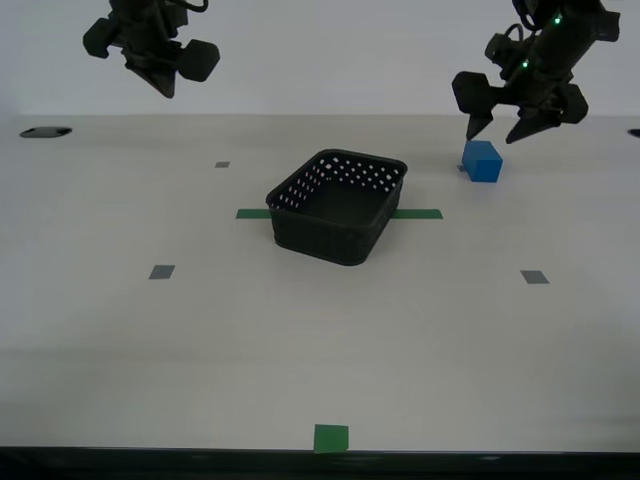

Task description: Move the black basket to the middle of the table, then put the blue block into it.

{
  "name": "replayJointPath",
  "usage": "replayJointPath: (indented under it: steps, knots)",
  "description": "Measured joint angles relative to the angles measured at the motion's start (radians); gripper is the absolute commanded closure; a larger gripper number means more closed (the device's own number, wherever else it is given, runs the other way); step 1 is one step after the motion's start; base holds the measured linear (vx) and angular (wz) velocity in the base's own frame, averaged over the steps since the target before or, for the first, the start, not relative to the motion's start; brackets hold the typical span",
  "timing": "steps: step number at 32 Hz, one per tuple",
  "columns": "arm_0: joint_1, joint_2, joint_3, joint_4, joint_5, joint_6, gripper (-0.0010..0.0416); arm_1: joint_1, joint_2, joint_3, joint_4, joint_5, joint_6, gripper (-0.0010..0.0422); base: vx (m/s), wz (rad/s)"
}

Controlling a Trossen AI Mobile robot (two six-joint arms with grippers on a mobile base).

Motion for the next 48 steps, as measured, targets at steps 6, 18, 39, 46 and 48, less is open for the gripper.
replayJointPath:
  steps: [6,18,39,46,48]
  knots:
    - [0.001,0.079,0.032,0.034,0.047,-0.029,0.0075,0.003,0.003,-0.023,0.013,0.043,0.0,0.0413,0.0,0.0]
    - [0.001,0.144,0.04,0.137,0.106,-0.021,0.0081,0.005,0.003,-0.022,0.011,0.097,-0.026,0.0412,0.0,0.0]
    - [0.006,0.119,0.1,-0.024,0.039,-0.022,0.0407,0.008,0.003,-0.022,0.013,0.097,-0.031,0.0412,0.0,0.0]
    - [0.055,-0.097,0.094,-0.144,-0.146,-0.015,0.0407,0.012,0.003,-0.022,0.022,0.097,-0.031,0.0412,0.0,0.0]
    - [0.096,-0.158,0.095,-0.175,-0.193,-0.016,0.0407,0.013,0.003,-0.023,0.029,0.097,-0.031,0.0412,0.0,0.0]
